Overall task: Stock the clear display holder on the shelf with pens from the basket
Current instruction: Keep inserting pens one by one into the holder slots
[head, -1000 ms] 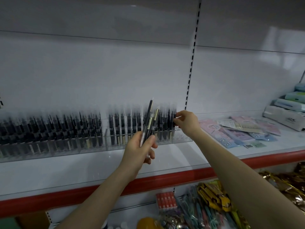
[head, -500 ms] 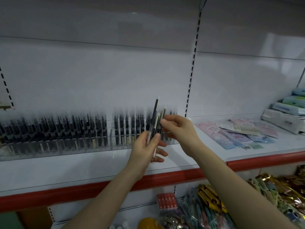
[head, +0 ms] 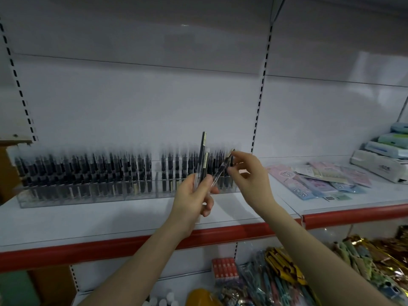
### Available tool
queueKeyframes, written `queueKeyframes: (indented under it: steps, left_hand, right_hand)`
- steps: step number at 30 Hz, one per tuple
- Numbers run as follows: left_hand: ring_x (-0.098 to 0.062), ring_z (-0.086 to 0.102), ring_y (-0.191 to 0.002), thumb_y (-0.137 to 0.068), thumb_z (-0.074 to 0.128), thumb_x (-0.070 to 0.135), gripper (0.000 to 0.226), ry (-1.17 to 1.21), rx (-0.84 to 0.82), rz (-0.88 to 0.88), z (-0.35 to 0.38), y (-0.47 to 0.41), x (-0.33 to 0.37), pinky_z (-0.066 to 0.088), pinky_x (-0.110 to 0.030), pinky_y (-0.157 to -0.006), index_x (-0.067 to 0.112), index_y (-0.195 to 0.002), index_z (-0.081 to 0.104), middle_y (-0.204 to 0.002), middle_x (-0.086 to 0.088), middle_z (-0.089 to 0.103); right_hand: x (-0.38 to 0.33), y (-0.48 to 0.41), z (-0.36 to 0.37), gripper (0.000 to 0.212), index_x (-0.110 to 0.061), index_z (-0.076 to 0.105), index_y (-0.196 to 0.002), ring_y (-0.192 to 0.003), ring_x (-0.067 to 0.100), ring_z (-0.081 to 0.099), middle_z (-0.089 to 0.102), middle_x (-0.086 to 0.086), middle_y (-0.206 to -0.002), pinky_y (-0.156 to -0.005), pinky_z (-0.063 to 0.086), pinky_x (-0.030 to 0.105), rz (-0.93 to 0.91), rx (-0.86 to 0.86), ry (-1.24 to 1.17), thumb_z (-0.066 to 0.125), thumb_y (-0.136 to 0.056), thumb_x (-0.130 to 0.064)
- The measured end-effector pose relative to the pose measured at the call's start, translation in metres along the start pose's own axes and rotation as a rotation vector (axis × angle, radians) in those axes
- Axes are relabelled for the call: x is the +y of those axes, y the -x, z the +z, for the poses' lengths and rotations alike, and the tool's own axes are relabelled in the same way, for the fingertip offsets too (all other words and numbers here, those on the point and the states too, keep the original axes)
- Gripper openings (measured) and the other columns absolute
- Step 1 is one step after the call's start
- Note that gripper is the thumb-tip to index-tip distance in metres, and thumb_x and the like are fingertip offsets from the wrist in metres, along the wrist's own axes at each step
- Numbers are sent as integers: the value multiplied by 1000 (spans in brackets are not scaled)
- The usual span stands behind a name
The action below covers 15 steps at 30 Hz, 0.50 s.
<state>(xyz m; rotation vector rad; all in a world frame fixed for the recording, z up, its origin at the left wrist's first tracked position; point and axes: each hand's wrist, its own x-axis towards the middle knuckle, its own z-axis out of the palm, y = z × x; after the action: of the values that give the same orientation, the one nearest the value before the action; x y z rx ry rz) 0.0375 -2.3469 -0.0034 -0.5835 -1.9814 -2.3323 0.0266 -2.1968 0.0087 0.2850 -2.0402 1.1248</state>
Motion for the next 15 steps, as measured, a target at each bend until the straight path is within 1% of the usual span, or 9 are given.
queueKeyframes:
  steps: [2, 3, 5, 6, 7, 10, 12, 14, 15]
  left_hand:
    - [-9, 37, -39, -96, 49, 21, 20, 7, -20, 0, 2, 0, 0, 27, -19, -36, 1, -98, 49, -75, -7, 59]
    - [-9, 36, -38, -96, 48, 21, 20, 18, -29, -4, 3, -1, 0, 26, -19, -36, 1, -98, 49, -74, -6, 60]
    - [-9, 35, -37, -96, 47, 22, 21, 34, -36, -13, 6, -2, 0, 24, -17, -36, 1, -99, 49, -74, -6, 60]
    - [-9, 34, -36, -97, 46, 22, 22, 39, -34, -15, 7, -3, 0, 24, -17, -36, 1, -99, 49, -73, -6, 60]
    - [-9, 34, -36, -97, 44, 23, 22, 43, -31, -16, 7, -4, -1, 24, -17, -36, 2, -100, 50, -72, -6, 60]
    - [-9, 34, -35, -98, 39, 27, 24, 66, -21, -29, 6, -7, -3, 23, -16, -35, 8, -94, 53, -62, -3, 53]
    - [-8, 31, -34, -99, 38, 29, 26, 75, -10, -38, 3, -8, -7, 21, -16, -35, 9, -92, 53, -53, 2, 46]
    - [-8, 28, -34, -99, 37, 30, 28, 74, -1, -44, 2, -10, -10, 20, -17, -35, 9, -91, 53, -49, 6, 40]
    - [-8, 27, -35, -99, 36, 32, 29, 75, 0, -51, 1, -11, -12, 20, -17, -35, 10, -91, 53, -49, 5, 39]
  right_hand:
    - [6, 4, 2, 33, -10, 64, -113, -87, -1, 52, 48, -6, -100, -75, 41, 3, -187, -69, 128, 65, -82, -1]
    - [9, 5, 3, 31, -9, 66, -110, -90, -4, 50, 47, -3, -102, -77, 39, 1, -240, -78, 162, 66, -80, -2]
    - [14, 3, 3, 25, -7, 70, -102, -96, -15, 44, 47, 0, -102, -78, 35, -1, -278, -57, 188, 66, -77, -4]
    - [17, 2, 2, 23, -6, 71, -100, -95, -18, 43, 47, 1, -101, -78, 34, -2, -277, -48, 193, 67, -77, -4]
    - [19, 2, 1, 22, -6, 71, -98, -93, -16, 45, 48, 0, -99, -77, 34, -2, -270, -45, 200, 68, -77, -3]
    - [25, 0, -3, 18, -7, 71, -98, -76, -3, 47, 51, -5, -90, -75, 35, -1, -221, -27, 206, 69, -80, -6]
    - [29, -3, -8, 16, -6, 70, -99, -76, -3, 50, 54, -10, -86, -71, 39, 3, -108, -8, 160, 67, -83, -8]
    - [34, -10, -14, 18, -5, 68, -103, -77, -1, 55, 60, -5, -88, -66, 42, 7, 33, 1, 99, 64, -86, -9]
    - [36, -14, -17, 20, -5, 66, -106, -78, 3, 57, 62, -2, -89, -66, 43, 6, 84, 16, 71, 63, -87, -10]
